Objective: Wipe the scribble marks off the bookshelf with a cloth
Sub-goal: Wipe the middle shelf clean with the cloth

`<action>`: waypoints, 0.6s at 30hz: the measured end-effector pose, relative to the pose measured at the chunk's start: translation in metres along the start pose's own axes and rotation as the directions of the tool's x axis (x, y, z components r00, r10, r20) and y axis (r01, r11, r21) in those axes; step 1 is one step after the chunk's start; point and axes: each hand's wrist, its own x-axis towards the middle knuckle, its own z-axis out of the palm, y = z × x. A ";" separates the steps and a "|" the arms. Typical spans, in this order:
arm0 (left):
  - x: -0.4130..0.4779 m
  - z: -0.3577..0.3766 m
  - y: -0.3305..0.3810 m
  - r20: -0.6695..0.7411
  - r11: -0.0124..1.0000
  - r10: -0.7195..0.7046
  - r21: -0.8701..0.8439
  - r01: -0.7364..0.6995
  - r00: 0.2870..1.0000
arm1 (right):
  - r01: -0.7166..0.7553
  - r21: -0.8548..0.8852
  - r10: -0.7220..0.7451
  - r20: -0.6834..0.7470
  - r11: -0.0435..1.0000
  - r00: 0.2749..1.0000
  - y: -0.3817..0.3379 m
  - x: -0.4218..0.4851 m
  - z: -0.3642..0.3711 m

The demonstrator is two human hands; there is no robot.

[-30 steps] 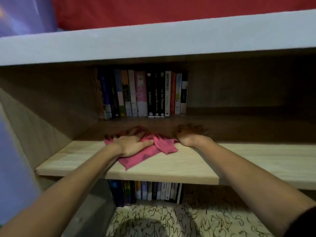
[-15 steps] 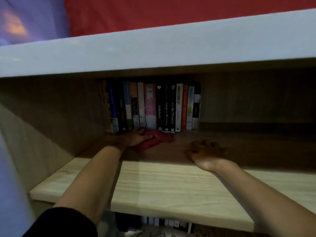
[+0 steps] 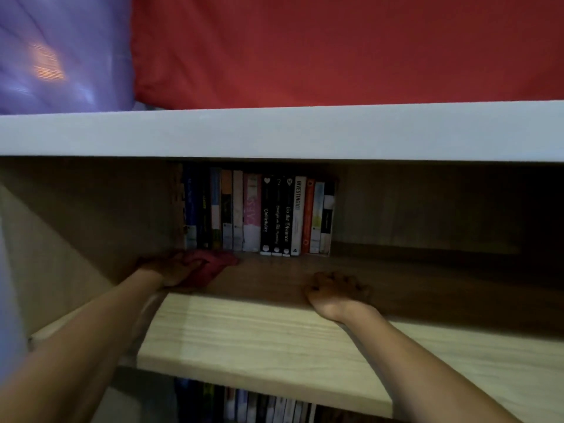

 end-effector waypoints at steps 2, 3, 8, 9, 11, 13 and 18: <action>-0.081 -0.015 0.036 0.010 0.982 -0.062 0.177 0.060 0.998 | -0.008 0.030 0.008 0.005 1.000 1.000 0.000 -0.001 -0.002; -0.100 -0.023 0.034 0.019 0.976 -0.054 0.211 0.049 0.998 | -0.006 0.041 0.005 0.012 0.999 1.000 -0.001 -0.003 -0.002; -0.156 -0.027 -0.001 0.027 0.935 -0.253 0.266 0.237 0.967 | -0.026 0.019 0.026 0.001 0.999 1.000 -0.005 -0.010 -0.003; -0.169 -0.028 -0.003 0.013 0.924 -0.255 0.299 0.240 0.967 | -0.032 0.010 0.033 -0.005 0.999 0.999 -0.005 -0.010 -0.002; -0.184 -0.019 -0.008 0.020 0.912 -0.294 0.304 0.275 0.955 | -0.027 -0.010 0.027 -0.015 1.000 1.000 -0.006 -0.011 -0.001; -0.186 -0.012 0.000 0.052 0.896 -0.303 0.355 0.266 0.952 | -0.025 -0.004 0.025 -0.013 1.000 1.000 -0.007 -0.011 -0.001; -0.154 -0.008 0.044 0.079 0.956 -0.107 0.283 0.080 0.991 | -0.023 0.009 0.023 -0.012 1.000 1.000 -0.005 -0.003 0.003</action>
